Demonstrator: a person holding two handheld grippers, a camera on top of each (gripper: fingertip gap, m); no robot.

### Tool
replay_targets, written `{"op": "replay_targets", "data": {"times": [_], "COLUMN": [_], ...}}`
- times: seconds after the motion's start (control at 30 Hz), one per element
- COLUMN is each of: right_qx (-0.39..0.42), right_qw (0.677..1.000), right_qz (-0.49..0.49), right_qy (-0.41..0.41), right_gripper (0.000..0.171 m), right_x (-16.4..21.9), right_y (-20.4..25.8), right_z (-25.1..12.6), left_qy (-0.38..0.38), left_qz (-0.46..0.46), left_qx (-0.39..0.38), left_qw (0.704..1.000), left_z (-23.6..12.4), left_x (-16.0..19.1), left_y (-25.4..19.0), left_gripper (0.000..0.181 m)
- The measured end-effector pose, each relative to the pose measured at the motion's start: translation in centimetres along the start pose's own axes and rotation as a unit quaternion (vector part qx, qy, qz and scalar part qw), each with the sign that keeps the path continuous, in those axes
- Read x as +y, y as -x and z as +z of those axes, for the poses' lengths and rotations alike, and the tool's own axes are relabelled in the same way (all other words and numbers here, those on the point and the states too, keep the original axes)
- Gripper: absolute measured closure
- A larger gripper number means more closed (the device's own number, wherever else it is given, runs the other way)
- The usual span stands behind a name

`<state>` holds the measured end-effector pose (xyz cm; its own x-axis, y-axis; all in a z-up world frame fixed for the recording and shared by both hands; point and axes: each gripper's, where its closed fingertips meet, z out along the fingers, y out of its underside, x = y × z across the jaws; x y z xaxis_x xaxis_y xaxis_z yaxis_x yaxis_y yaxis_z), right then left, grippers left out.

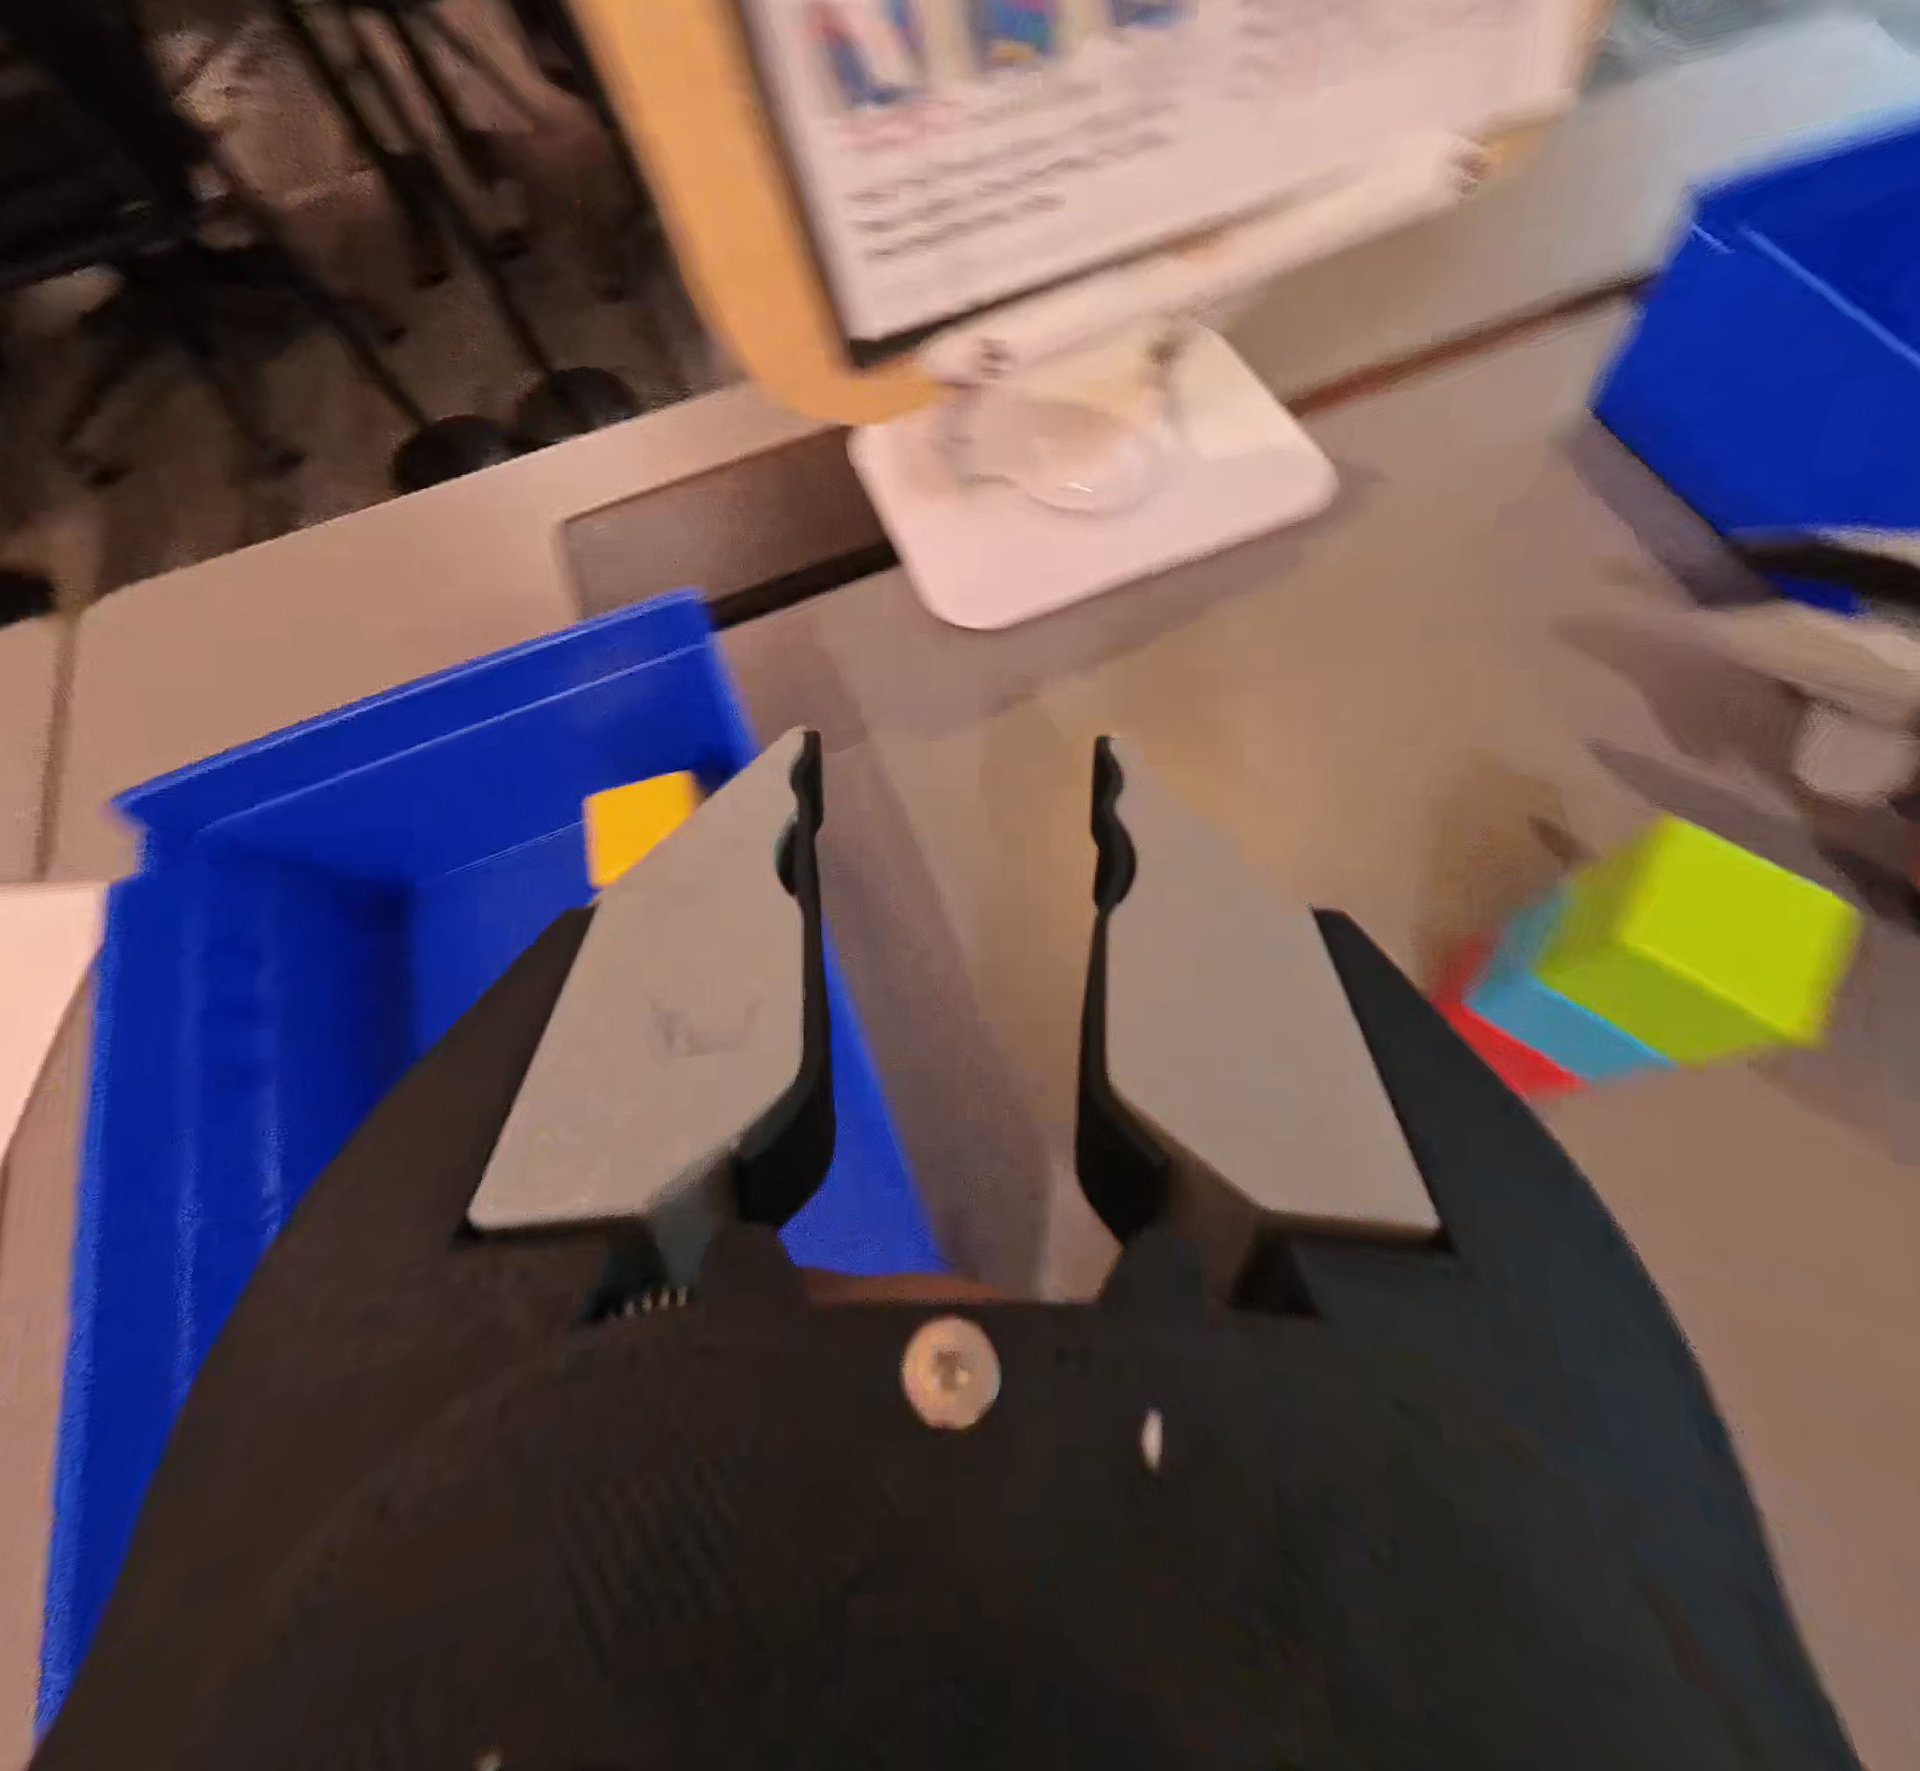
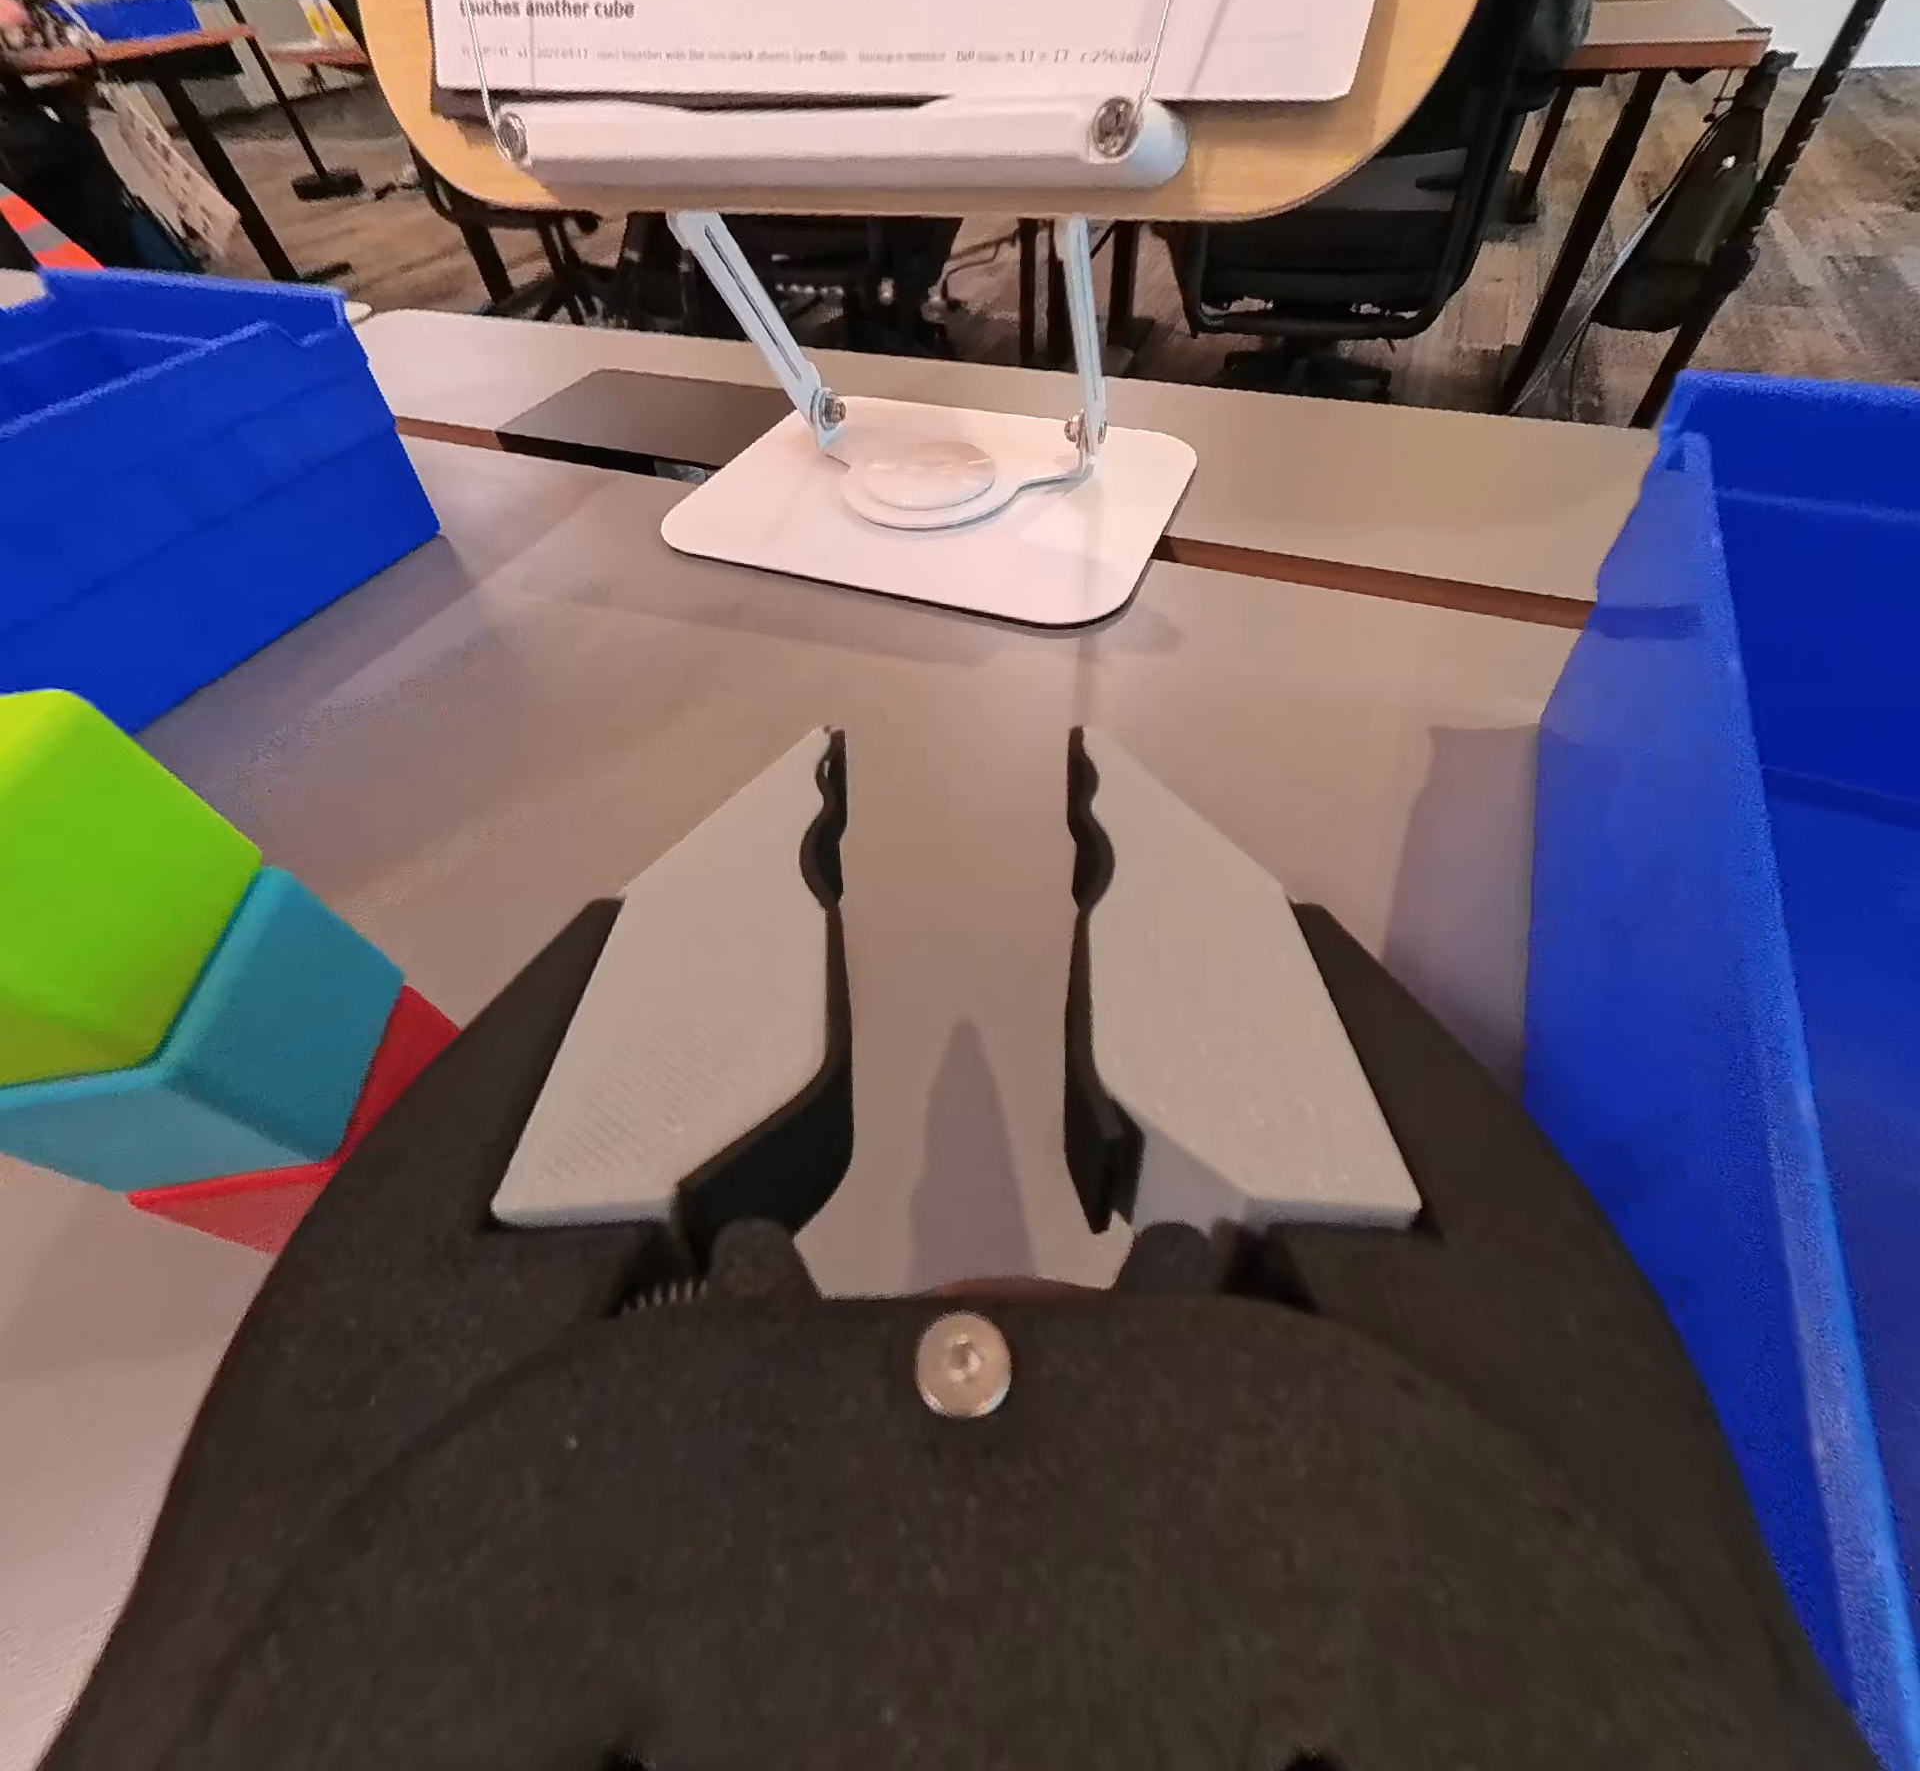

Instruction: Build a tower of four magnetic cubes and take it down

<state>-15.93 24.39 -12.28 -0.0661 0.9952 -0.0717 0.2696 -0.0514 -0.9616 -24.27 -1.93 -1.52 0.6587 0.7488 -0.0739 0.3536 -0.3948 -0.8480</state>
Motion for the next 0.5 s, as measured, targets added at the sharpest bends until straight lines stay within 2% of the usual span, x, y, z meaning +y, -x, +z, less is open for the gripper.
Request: {"op": "replay_targets", "data": {"times": [0.07,0.2,0.37,0.5], "right_qx": [0.004,0.012,0.012,0.008], "right_qw": [1.0,0.999,1.0,1.0], "right_qz": [-0.012,-0.03,-0.022,-0.015], "right_qy": [0.008,0.011,0.01,0.018], "right_gripper": [0.132,0.132,0.131,0.132], "right_x": [0.4,0.6,0.7,1.1], "right_y": [0.1,0.2,0.1,0.0], "right_z": [0.3,0.5,0.5,0.8], "left_qy": [-0.004,0.071,0.122,0.155], "left_qz": [-0.049,-0.096,-0.064,-0.047], "left_qx": [-0.051,-0.101,-0.118,-0.105], "left_qw": [0.997,0.988,0.983,0.981], "left_z": [0.7,4.7,9.6,12.4], "left_x": [0.8,5.7,9.0,10.9], "left_y": [4.9,10.8,12.7,12.5], "left_gripper": [0.131,0.124,0.123,0.115]}}
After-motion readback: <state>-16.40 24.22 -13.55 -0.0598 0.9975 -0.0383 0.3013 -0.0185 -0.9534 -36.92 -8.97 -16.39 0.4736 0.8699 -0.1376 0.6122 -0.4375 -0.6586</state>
